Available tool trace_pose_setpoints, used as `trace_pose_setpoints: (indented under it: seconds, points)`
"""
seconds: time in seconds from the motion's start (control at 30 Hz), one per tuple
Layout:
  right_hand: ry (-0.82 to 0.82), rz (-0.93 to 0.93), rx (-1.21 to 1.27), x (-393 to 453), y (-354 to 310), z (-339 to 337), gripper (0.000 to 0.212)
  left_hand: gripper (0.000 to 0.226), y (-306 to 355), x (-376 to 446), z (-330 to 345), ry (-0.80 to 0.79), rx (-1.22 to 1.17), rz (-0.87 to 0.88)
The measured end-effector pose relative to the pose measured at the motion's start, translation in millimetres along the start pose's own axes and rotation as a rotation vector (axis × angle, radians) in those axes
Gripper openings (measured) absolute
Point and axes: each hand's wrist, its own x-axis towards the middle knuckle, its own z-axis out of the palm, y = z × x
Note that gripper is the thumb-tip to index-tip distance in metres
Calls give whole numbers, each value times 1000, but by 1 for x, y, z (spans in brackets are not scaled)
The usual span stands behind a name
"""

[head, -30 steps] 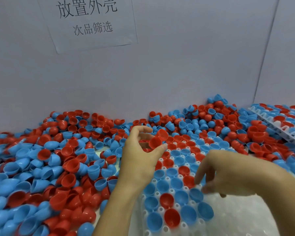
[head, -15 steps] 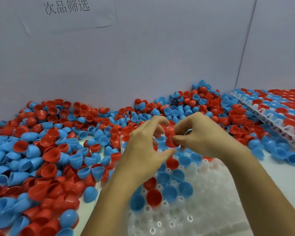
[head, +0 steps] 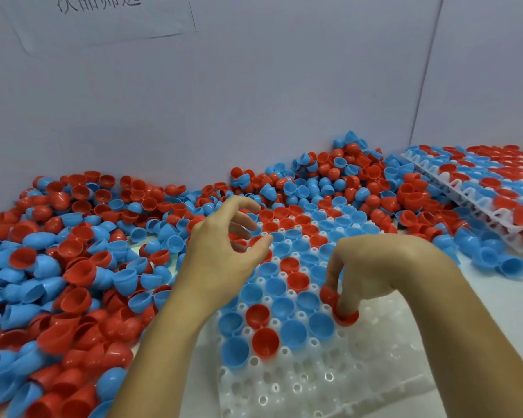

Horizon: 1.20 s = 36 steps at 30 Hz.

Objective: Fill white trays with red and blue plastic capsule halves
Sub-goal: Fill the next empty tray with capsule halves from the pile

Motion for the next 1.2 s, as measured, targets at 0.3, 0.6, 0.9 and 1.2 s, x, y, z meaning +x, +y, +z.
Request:
trace_pose_setpoints:
  seconds: [0.3, 0.6, 0.9, 1.2]
  points:
    - [66, -87, 150, 6, 3, 1, 9, 29, -1, 0, 0, -14, 36, 6]
    - [97, -177, 247, 9, 16, 1, 5, 11, -5, 1, -2, 35, 73, -42]
    - [691, -398, 787, 35, 24, 3, 14, 41, -18, 91, 19, 79, 214, -291]
    - [755, -437, 1027, 40, 37, 4, 16, 86, -40, 225, 128, -160, 602, -530]
